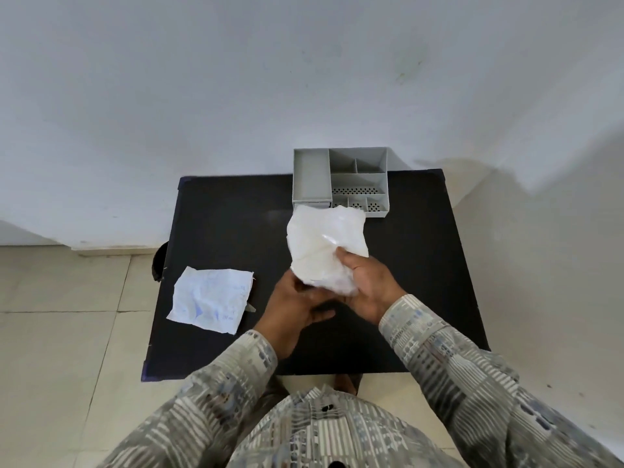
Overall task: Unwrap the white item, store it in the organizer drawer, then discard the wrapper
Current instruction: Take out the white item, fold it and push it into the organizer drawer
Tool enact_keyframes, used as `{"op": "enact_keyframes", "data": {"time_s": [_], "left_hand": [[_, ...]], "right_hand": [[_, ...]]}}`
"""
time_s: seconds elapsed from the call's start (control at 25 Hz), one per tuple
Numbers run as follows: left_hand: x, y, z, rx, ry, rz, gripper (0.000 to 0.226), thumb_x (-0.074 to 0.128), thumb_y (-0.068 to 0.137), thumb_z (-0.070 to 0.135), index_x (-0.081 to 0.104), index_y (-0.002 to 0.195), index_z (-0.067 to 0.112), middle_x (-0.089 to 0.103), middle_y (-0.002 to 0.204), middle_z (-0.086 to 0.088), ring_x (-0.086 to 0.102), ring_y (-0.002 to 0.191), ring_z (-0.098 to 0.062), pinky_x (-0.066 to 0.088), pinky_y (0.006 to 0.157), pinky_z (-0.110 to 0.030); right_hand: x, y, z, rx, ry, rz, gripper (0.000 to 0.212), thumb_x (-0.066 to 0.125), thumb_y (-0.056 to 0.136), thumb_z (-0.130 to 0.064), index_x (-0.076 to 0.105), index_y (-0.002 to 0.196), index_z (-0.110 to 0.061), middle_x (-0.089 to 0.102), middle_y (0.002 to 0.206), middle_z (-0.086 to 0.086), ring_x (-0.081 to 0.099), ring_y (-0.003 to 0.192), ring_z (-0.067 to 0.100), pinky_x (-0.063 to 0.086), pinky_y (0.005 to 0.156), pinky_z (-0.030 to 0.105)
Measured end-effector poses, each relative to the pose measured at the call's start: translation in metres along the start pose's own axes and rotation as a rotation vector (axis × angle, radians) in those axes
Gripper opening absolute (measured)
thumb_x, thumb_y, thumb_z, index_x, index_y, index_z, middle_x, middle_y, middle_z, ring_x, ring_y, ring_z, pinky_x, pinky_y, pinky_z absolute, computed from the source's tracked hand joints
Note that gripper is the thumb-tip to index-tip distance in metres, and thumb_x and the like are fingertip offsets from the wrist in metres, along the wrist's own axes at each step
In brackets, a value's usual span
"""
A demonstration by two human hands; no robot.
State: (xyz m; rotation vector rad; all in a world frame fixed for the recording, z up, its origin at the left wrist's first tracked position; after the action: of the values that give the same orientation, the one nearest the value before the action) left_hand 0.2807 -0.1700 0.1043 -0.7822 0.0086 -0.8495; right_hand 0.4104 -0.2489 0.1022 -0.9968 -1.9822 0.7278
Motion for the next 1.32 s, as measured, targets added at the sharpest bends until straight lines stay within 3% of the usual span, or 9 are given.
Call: {"op": "enact_keyframes", "data": {"time_s": [0.12, 0.32, 0.64, 0.84, 1.0, 1.08, 1.16, 1.24, 1.32], "left_hand": [[0.006, 0.011, 0.006, -0.002, -0.121, 0.143, 0.048, 0.085, 0.086, 0.016, 0.068, 0.131, 0.014, 0.080, 0.121, -0.014, 0.079, 0.107, -0.036, 0.066, 0.088, -0.053], [0.008, 0.014, 0.001, -0.026, -0.196, 0.239, 0.035, 0.080, 0.088, 0.012, 0.073, 0.123, 0.011, 0.082, 0.114, -0.015, 0.080, 0.103, -0.037, 0.066, 0.086, -0.057], [0.010, 0.021, 0.011, -0.057, -0.227, 0.123, 0.044, 0.080, 0.088, 0.014, 0.071, 0.131, 0.009, 0.080, 0.122, -0.017, 0.077, 0.111, -0.038, 0.063, 0.092, -0.054], [0.000, 0.037, 0.058, 0.190, -0.068, 0.226, 0.026, 0.072, 0.089, -0.011, 0.075, 0.105, 0.008, 0.082, 0.102, -0.014, 0.079, 0.086, -0.032, 0.066, 0.079, -0.042], [-0.023, 0.046, 0.079, 0.291, -0.373, 0.319, 0.018, 0.072, 0.098, 0.013, 0.069, 0.115, 0.018, 0.080, 0.106, -0.004, 0.079, 0.088, -0.023, 0.066, 0.085, -0.043], [-0.033, 0.046, 0.069, 0.212, -0.256, 0.308, 0.032, 0.077, 0.093, 0.034, 0.069, 0.121, 0.021, 0.075, 0.121, -0.005, 0.074, 0.109, -0.026, 0.062, 0.093, -0.045], [-0.025, 0.039, 0.052, 0.016, 0.015, 0.097, 0.033, 0.076, 0.092, 0.041, 0.073, 0.118, 0.022, 0.075, 0.122, -0.009, 0.073, 0.113, -0.028, 0.061, 0.091, -0.044], [-0.014, 0.031, 0.049, -0.103, 0.343, -0.138, 0.022, 0.077, 0.095, 0.025, 0.078, 0.112, 0.012, 0.081, 0.111, -0.014, 0.078, 0.101, -0.030, 0.063, 0.079, -0.038], [-0.009, 0.033, 0.057, -0.111, 0.608, -0.194, 0.026, 0.085, 0.086, 0.009, 0.079, 0.110, 0.000, 0.082, 0.108, -0.020, 0.080, 0.091, -0.028, 0.065, 0.075, -0.037]], "right_hand": [[-0.004, -0.011, -0.001, -0.026, -0.063, -0.082, 0.028, 0.059, 0.107, -0.023, 0.067, 0.129, -0.009, 0.080, 0.118, 0.018, 0.078, 0.105, 0.040, 0.066, 0.085, 0.055], [-0.010, -0.022, -0.007, -0.054, -0.122, -0.214, 0.040, 0.069, 0.100, -0.023, 0.064, 0.137, -0.009, 0.075, 0.130, 0.020, 0.072, 0.119, 0.042, 0.057, 0.102, 0.059], [-0.033, -0.032, 0.002, 0.020, -0.217, -0.147, 0.030, 0.067, 0.101, -0.008, 0.065, 0.130, -0.014, 0.076, 0.124, 0.013, 0.075, 0.110, 0.037, 0.063, 0.093, 0.056], [-0.050, -0.041, 0.016, 0.088, -0.244, -0.167, 0.028, 0.064, 0.102, -0.007, 0.064, 0.129, -0.013, 0.074, 0.126, 0.012, 0.073, 0.110, 0.035, 0.068, 0.078, 0.048], [-0.063, -0.037, 0.022, 0.121, -0.312, -0.133, 0.033, 0.066, 0.102, -0.008, 0.061, 0.134, -0.013, 0.070, 0.134, 0.012, 0.071, 0.116, 0.036, 0.068, 0.078, 0.048], [-0.065, -0.038, 0.019, 0.094, -0.306, -0.179, 0.031, 0.065, 0.102, -0.008, 0.064, 0.133, -0.012, 0.074, 0.130, 0.011, 0.074, 0.114, 0.035, 0.067, 0.080, 0.047], [-0.064, -0.040, 0.013, 0.072, -0.342, -0.252, 0.032, 0.066, 0.102, -0.009, 0.066, 0.134, -0.012, 0.078, 0.127, 0.010, 0.076, 0.114, 0.033, 0.067, 0.084, 0.048], [-0.063, -0.039, 0.010, 0.065, -0.439, -0.313, 0.032, 0.069, 0.100, -0.010, 0.068, 0.131, -0.013, 0.078, 0.125, 0.010, 0.076, 0.113, 0.032, 0.066, 0.088, 0.049], [-0.063, -0.037, 0.011, 0.070, -0.521, -0.347, 0.028, 0.071, 0.098, -0.009, 0.070, 0.126, -0.013, 0.079, 0.122, 0.011, 0.078, 0.109, 0.029, 0.066, 0.087, 0.048]]}}
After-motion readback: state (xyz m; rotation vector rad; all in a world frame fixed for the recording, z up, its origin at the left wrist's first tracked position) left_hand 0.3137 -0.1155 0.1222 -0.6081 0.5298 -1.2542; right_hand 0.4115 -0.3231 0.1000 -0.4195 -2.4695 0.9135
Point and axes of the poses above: each hand's wrist, its own y-axis towards the middle knuckle, its own x-axis out of the palm, z = x × y, the point moved 3 cm from there along y, towards the middle knuckle
